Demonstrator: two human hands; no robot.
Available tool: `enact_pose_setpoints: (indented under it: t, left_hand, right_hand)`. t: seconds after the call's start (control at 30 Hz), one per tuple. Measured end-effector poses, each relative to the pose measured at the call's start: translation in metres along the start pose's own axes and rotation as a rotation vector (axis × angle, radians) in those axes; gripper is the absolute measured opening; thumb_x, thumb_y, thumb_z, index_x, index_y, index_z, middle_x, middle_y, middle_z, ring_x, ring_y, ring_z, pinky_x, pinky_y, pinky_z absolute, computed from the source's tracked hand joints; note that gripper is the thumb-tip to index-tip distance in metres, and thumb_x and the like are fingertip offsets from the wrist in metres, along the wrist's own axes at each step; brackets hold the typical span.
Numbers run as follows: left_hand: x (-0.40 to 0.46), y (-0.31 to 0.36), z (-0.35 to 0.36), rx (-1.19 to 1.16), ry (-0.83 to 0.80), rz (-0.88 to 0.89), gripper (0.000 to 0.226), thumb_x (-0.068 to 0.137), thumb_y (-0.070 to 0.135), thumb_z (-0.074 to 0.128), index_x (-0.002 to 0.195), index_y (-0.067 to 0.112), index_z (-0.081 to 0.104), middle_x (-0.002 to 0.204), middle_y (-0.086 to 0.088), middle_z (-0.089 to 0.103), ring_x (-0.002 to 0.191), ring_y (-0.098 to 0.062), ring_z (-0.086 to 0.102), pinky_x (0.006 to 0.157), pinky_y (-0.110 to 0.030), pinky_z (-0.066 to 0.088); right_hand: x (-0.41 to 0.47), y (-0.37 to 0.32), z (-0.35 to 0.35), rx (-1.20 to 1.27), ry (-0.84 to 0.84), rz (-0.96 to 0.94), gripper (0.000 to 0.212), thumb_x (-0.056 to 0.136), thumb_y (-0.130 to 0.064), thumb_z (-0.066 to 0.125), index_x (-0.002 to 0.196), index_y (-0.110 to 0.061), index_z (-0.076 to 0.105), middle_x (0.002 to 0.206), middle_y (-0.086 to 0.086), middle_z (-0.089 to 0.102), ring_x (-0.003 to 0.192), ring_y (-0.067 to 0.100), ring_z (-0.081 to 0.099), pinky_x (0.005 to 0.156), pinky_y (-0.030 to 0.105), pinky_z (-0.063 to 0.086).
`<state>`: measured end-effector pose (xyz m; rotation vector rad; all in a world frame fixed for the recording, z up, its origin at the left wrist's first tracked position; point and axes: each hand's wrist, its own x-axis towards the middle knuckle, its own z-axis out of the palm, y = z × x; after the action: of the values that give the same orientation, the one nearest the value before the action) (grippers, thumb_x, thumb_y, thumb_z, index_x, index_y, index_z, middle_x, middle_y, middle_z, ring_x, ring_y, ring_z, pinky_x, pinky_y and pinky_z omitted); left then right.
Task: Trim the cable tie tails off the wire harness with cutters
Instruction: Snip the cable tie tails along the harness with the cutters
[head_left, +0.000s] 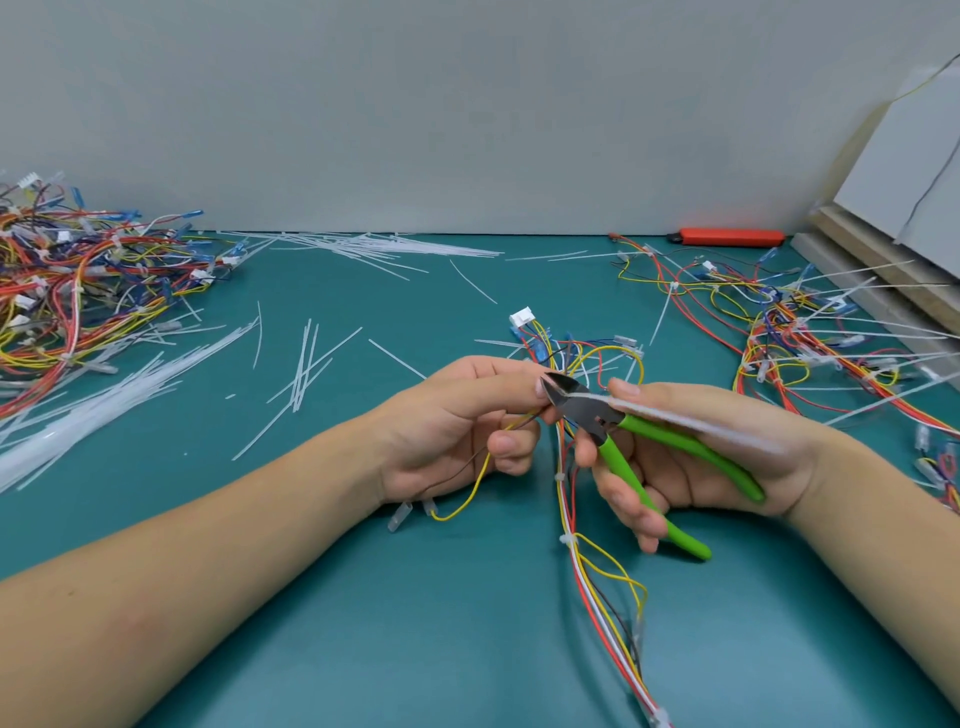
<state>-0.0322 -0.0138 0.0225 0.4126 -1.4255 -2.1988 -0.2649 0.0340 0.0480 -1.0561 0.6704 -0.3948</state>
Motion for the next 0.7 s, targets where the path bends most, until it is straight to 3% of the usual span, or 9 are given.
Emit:
enact_pose_setpoints:
  t: [0.37,0.53,0.7]
  left_hand:
    - [0.0001,-0.0004,-0.0001,0.009,0.014,0.005,0.010,0.094,0.018,0.059,0.092,0.008,0.059,0.073,0.004,0.057,0.046,-0.004,0.042,0.052,-0.020,0.039]
    - [-0.0002,0.0006,0.0009,0.014,0.008,0.001,0.011,0.096,0.016,0.055,0.098,0.004,0.055,0.069,0.006,0.059,0.046,-0.003,0.043,0.053,-0.019,0.039]
    - [0.0002,0.0002,0.0008,-0.005,0.036,0.006,0.009,0.097,0.014,0.056,0.095,0.007,0.060,0.075,0.005,0.058,0.047,-0.003,0.043,0.053,-0.019,0.039]
  right_hand:
    - [-0.0010,0.0006,-0.0035,0.012,-0.029,0.007,0.054,0.091,-0.057,0.068,0.115,-0.009,0.072,0.093,0.021,0.071,0.077,0.034,0.073,0.080,0.049,0.060]
    - [-0.0008,0.0008,-0.0027,-0.004,-0.027,-0.001,0.050,0.094,-0.052,0.066,0.118,-0.008,0.071,0.094,0.021,0.072,0.077,0.036,0.073,0.077,0.048,0.062]
    - [-0.0002,0.0018,0.0012,-0.041,0.022,-0.011,0.045,0.094,-0.055,0.065,0.109,-0.012,0.070,0.072,0.007,0.057,0.054,0.021,0.057,0.058,0.035,0.057]
